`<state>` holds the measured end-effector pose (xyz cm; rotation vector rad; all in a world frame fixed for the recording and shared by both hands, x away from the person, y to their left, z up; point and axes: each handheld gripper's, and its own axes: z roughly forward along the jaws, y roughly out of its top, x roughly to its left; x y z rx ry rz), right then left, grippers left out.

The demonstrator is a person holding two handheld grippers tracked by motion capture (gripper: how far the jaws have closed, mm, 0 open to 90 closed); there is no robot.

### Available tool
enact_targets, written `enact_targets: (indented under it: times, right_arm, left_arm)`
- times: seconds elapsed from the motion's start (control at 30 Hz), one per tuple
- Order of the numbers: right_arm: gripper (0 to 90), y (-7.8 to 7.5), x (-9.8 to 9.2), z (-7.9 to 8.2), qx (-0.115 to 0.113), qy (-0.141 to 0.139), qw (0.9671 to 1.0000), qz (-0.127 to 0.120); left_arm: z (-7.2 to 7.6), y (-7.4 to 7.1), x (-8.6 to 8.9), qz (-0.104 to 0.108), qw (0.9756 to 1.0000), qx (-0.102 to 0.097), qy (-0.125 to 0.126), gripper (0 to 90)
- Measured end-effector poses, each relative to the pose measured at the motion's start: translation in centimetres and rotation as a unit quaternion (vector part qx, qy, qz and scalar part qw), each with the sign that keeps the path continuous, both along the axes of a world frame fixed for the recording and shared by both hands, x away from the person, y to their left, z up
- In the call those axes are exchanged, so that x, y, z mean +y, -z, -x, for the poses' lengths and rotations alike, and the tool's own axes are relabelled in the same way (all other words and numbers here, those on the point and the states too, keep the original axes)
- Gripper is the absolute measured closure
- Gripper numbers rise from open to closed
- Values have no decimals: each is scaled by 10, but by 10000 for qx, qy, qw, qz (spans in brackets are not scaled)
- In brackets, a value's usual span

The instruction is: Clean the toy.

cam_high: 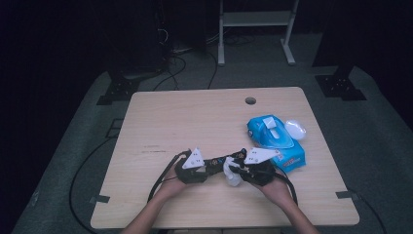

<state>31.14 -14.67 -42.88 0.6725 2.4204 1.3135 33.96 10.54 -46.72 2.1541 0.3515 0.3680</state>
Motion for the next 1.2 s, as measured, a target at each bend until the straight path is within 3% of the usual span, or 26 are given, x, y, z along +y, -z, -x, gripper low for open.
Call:
enact_targets:
  times: [0.13, 0.27, 0.37, 0.6, 0.73, 0.8, 0.83, 0.9, 1.0, 1.1, 1.2]
  right_arm:
    - [781, -14, 18, -9, -61, -35, 10000, -39]
    - [781, -11, 37, -20, 87, -60, 9999, 7]
    - [780, -5, 46, -25, 157, -66, 9997, 189]
    - [782, -5, 22, -33, 349, 435, 9984, 106]
    - [780, -3, 34, -28, 300, 295, 9991, 10]
    - [779, -4, 44, -26, 204, 165, 9996, 54]
    - [779, -5, 46, -27, 302, 83, 9995, 28]
    - [778, -5, 44, -27, 218, 98, 9996, 123]
    - [779, -6, 29, -30, 141, 351, 9989, 267]
    - [781, -4, 8, -34, 302, 650, 9974, 49]
    - [781, -2, 10, -30, 228, 703, 9973, 51]
  left_arm:
    - [1, 1, -1, -74, 9999, -33, 71, 685]
    - [1, 1, 0, -80, 9999, -30, 103, 695]
    - [1, 1, 1, -62, 9999, -34, 98, 705]
    - [0, 1, 2, -45, 9999, -52, 111, 706]
    - [0, 1, 3, -33, 10000, -6, 90, 706]
    - [0, 1, 5, -32, 10000, 15, 88, 707]
    - [0, 1, 5, -36, 10000, 26, 85, 708]
    - [0, 1, 5, -52, 9999, -24, 114, 708]
    - [-1, 1, 7, -57, 9999, -25, 129, 708]
    - [-1, 1, 7, -53, 9999, -34, 135, 708]
    - [-1, 1, 6, -34, 9999, 12, 119, 702]
